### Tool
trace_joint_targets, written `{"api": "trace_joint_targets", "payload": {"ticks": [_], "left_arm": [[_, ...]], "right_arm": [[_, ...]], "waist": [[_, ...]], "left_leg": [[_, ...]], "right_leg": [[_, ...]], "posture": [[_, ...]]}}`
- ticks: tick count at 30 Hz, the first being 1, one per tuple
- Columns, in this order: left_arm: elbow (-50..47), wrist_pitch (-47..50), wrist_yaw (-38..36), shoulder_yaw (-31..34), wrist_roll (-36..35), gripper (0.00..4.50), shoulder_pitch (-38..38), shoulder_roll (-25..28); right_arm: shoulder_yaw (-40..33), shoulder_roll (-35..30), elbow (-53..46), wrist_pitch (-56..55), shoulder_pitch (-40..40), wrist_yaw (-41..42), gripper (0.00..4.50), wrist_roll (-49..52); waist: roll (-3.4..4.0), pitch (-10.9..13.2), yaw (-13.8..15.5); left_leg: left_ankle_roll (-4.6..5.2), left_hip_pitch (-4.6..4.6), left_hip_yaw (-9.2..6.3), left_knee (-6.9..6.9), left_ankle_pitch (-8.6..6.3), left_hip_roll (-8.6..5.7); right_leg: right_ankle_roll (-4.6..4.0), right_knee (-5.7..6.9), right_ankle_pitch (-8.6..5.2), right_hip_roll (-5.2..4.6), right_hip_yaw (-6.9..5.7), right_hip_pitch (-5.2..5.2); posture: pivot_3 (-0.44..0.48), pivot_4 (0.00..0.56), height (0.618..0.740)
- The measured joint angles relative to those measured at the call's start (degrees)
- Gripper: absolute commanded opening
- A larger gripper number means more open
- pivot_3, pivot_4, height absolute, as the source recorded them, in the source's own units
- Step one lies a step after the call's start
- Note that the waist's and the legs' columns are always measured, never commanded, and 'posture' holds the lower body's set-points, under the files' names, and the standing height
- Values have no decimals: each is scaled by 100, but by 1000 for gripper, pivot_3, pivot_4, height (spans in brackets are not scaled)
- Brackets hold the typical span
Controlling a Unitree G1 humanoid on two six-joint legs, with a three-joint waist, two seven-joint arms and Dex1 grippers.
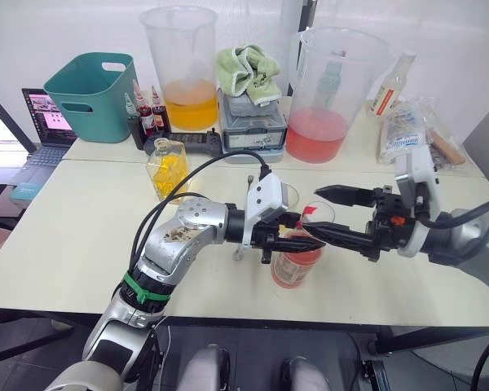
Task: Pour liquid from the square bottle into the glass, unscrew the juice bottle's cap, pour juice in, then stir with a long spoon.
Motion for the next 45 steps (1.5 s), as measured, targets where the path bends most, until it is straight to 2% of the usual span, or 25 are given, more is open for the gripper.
{"api": "trace_joint_targets", "payload": {"ticks": [3,10,19,25,33,36,38,42,45], "left_arm": [[8,0,-2,0,0,1513,-2,0],[5,5,1,3,-1,1513,-3,4],[-116,12,34,8,-2,1513,42,86],[-156,24,73,-9,-3,1513,53,78],[-168,66,126,19,-56,1513,63,90],[-199,83,123,-2,-65,1513,69,84],[-192,95,123,-19,-63,1513,70,82],[-170,96,123,-18,-53,1513,62,62],[-163,75,125,-20,-41,1513,60,55]], "right_arm": [[44,-21,2,-65,-1,113,1725,-58],[206,-151,153,-320,-93,520,1711,-267],[1591,-441,1913,-1638,-1522,3218,1711,-1560],[1985,-424,2471,-1843,-2133,4066,1711,-1899],[1921,-247,2749,-994,-2439,3985,1675,-1567],[1218,-231,2588,-463,-2996,3569,1577,-893],[941,-297,2429,-334,-3085,3407,1577,-699],[778,-337,2443,-274,-2683,3072,1577,-760],[508,-368,2662,-593,-2305,2645,1577,-1220]], "waist": [[0,0,3],[0,0,0],[0,0,-55],[0,0,-49],[1,2,-55],[13,4,-47],[-5,-6,-39],[-10,-9,-38],[-10,-9,-35]], "left_leg": [[0,0,0,0,0,0],[0,0,0,0,0,0],[0,1,-3,2,0,0],[0,0,-3,2,0,1],[-1,-12,-3,1,1,1],[-2,-14,-9,1,1,1],[-2,-13,-24,1,-1,1],[-2,-14,-18,2,0,-1],[-2,-14,-15,2,0,-2]], "right_leg": [[1,0,0,0,0,0],[1,0,-1,0,0,0],[2,0,-1,7,1,1],[2,0,-1,6,1,0],[0,2,0,4,0,-10],[0,5,1,0,-6,-10],[-1,2,1,0,-21,-2],[-1,-1,1,-2,-18,-2],[0,2,0,-1,-16,-4]], "posture": [[0,150,736],[0,150,736],[0,150,736],[0,150,736],[0,150,736],[0,150,736],[0,150,736],[0,150,736],[0,150,736]]}}
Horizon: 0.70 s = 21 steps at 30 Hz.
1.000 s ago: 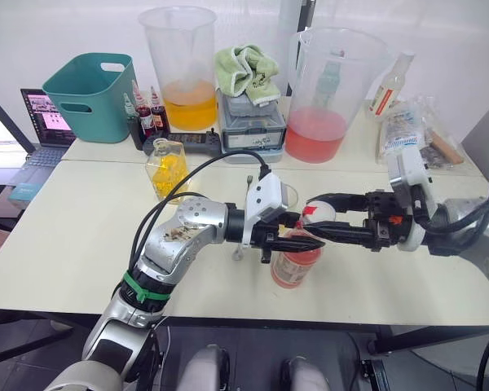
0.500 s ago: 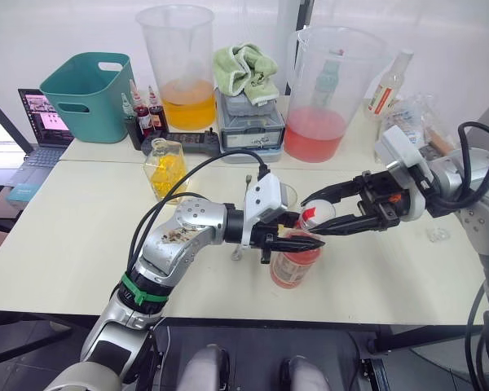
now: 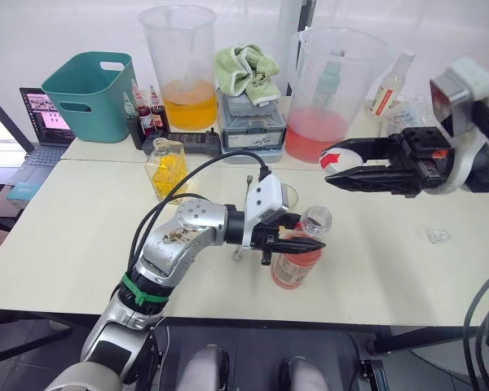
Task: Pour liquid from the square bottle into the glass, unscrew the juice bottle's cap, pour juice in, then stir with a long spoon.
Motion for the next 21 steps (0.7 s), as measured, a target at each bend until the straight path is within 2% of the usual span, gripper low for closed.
{"api": "trace_joint_targets", "payload": {"ticks": [4,7,9,12,17,21], "left_arm": [[-6,-117,27,-10,49,1513,49,-9],[-11,-111,59,7,40,1513,57,-15],[-10,-91,94,47,38,1513,59,-7],[-10,-43,169,112,31,1513,47,-12],[-88,326,379,266,-111,1513,-28,18],[-240,572,542,309,-190,1513,-49,69]], "right_arm": [[-370,-63,446,-679,698,-810,1577,-897],[-683,79,645,-777,1254,-1605,1576,-1343],[-840,401,655,-777,1666,-2331,1576,-1637],[-940,736,673,-788,2017,-2967,1576,-1873],[-1239,1468,678,-801,2280,-4107,1576,-2208],[-1143,2205,736,-953,2516,-4757,1576,-2465]], "waist": [[0,0,14],[0,0,9],[0,0,-7],[4,0,-7],[5,1,-54],[10,3,-92]], "left_leg": [[-3,0,10,-1,3,-2],[-9,0,14,-1,7,-1],[-11,1,15,0,9,0],[-13,1,15,1,10,0],[-15,1,16,-2,12,2],[-25,0,24,-11,18,1]], "right_leg": [[1,1,0,0,2,-1],[1,2,0,0,2,-2],[0,3,0,2,3,-2],[1,6,0,3,8,-3],[1,9,0,10,15,-9],[1,14,-1,13,27,-23]], "posture": [[0,150,736],[0,150,736],[0,150,736],[0,150,736],[0,150,736],[0,150,736]]}}
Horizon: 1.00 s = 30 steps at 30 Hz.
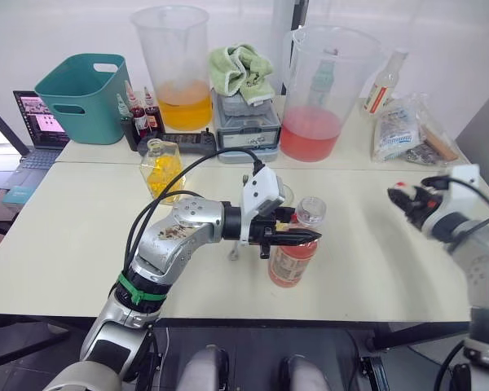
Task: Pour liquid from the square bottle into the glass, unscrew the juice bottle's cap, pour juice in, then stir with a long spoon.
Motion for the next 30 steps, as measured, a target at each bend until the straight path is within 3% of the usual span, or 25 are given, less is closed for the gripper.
{"api": "trace_joint_targets", "payload": {"ticks": [8,17,18,23,24,30], "left_arm": [[-304,209,197,34,-60,1513,80,116],[-479,239,310,72,-140,1513,197,195],[-481,240,325,72,-146,1513,199,196],[-506,240,345,78,-193,1513,213,227],[-511,240,351,79,-204,1513,217,232],[-565,272,389,106,-244,1513,244,255]], "right_arm": [[353,561,644,-724,-23,-680,1576,-656],[461,761,1233,-1153,-60,-754,1576,-802],[461,761,1258,-1166,-71,-752,2631,-806],[387,748,1214,-1141,-69,-608,4276,-715],[386,748,1135,-1102,-67,-569,4487,-685],[582,445,-171,-425,-215,-368,4487,-512]], "waist": [[13,5,-112],[14,6,-126],[14,6,-126],[15,5,-131],[15,5,-131],[15,5,-129]], "left_leg": [[-6,1,5,-5,4,1],[-18,1,21,-7,11,-1],[-12,1,21,-8,7,-2],[-6,1,29,-9,4,-1],[-6,1,32,-10,4,-1],[-5,-4,45,-10,3,1]], "right_leg": [[1,4,-1,7,16,-8],[4,9,-2,18,67,-22],[4,9,-3,20,74,-23],[4,14,-3,28,101,-35],[4,16,-3,28,105,-39],[5,20,-3,29,118,-54]], "posture": [[0,150,736],[0,150,736],[0,150,736],[0,150,736],[0,150,736],[0,150,736]]}}
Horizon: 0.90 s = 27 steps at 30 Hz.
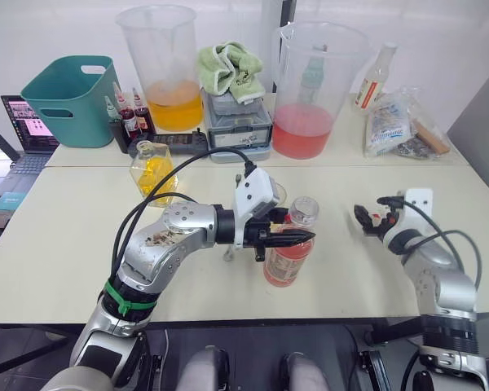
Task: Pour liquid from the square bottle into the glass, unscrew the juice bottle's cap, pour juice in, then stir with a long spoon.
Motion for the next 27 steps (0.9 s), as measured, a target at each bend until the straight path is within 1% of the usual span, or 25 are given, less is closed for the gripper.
{"api": "trace_joint_targets", "payload": {"ticks": [3,4,8,12,14,16,21,27], "left_arm": [[-5,116,43,61,-87,1513,0,-7],[-4,242,79,145,-229,1513,1,-40],[-4,874,294,847,-1087,1513,-53,-163],[-29,1167,484,1270,-1517,1513,-183,-47],[-89,1295,524,1379,-1596,1513,-204,207],[-243,1444,555,1496,-1631,1513,-198,613],[-476,1628,584,1905,-1845,1513,-104,1319],[-447,1595,624,2217,-1796,1513,-54,1947]], "right_arm": [[41,-245,-463,337,-420,119,4487,125],[76,-371,-566,422,-570,240,4487,167],[462,-1062,-532,624,-1018,962,4487,232],[533,-1244,-317,784,-1376,1436,4487,397],[702,-1381,-253,920,-1550,1750,4487,486],[851,-1447,-203,1026,-1757,2072,4487,580],[1037,-1479,32,1140,-2082,2610,4487,743],[1224,-1668,82,1280,-2178,3295,4487,907]], "waist": [[0,0,0],[0,0,5],[-2,2,9],[-3,2,3],[-3,2,-3],[-3,3,-18],[-4,4,-1],[-10,7,22]], "left_leg": [[3,-1,0,0,-2,0],[4,-2,-1,0,-2,0],[8,-12,-3,6,-4,-1],[7,-12,-2,6,-3,-3],[3,-12,-1,4,-1,-2],[2,-12,-1,1,0,-1],[-6,-13,-2,4,4,0],[-15,-16,-4,6,9,-2]], "right_leg": [[0,1,0,2,2,-3],[0,1,0,2,1,-2],[1,-1,0,1,1,-6],[1,0,0,2,1,-7],[0,1,0,3,2,-9],[0,1,0,5,3,-12],[0,-1,0,5,3,-9],[0,-3,1,5,3,-6]], "posture": [[0,150,736],[0,150,736],[0,150,736],[0,150,736],[0,150,736],[0,150,736],[0,150,736],[0,150,736]]}}
